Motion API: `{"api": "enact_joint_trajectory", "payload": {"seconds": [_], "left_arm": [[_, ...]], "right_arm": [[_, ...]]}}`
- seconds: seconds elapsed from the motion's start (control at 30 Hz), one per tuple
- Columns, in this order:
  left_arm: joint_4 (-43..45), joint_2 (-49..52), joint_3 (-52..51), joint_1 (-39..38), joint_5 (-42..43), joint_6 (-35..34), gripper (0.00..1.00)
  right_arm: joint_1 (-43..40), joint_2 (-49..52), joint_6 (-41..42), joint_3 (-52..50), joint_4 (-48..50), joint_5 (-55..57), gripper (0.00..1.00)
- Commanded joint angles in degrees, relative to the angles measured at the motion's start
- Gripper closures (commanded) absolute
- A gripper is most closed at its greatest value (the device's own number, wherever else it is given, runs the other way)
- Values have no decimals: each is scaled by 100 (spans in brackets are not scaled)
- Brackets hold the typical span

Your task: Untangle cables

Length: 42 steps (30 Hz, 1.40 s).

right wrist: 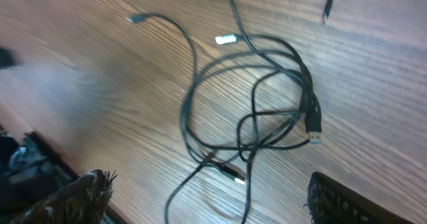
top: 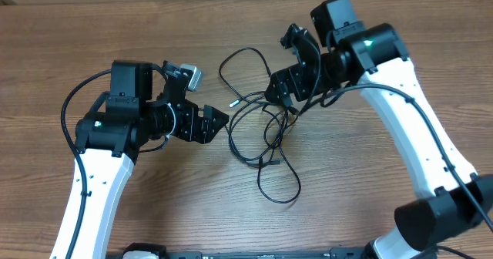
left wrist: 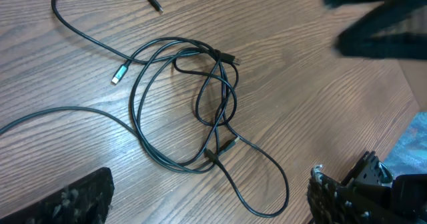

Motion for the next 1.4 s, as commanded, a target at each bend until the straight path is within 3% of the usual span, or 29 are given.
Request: {"api": "enact_joint_trajectory", "payload": {"seconds": [0.0,0.3,0.47,0.53,0.6,0.73,0.8,0.83,0.9,1.17,1.37], "left_arm": [[24,37,85,-7,68,-55,8],[37,37,85,-7,66,-55,7],[46,37,85,-7,68,-55,7],[55,37,85,-9,68,-55,7],[55,37,85,-11,68,-55,7],[52,37,85,-11,70,-72,6],[55,37,85,-11,70,-101,7],[52,37,85,-11,68,-98,7],[52,37,85,-11,70,-101,7],[42,37,85,-11,68,-146,7],[11,37,85,-11,66,-144,6]], "right_arm": [[9,234,-7,-448,179,181,7],[9,278,85,-2022,1545,184,7],[9,278,933,-2865,2647,190,8],[9,278,1209,-3141,3080,208,14],[9,286,1392,-3353,3429,205,27],[9,361,1659,-3685,3919,205,30],[20,448,1672,-3762,3989,205,58],[33,518,1674,-3788,3991,205,66],[70,610,1672,-3814,3954,203,96],[101,592,1641,-3495,3882,-791,96],[94,575,1596,-2485,3475,-1456,96]]}}
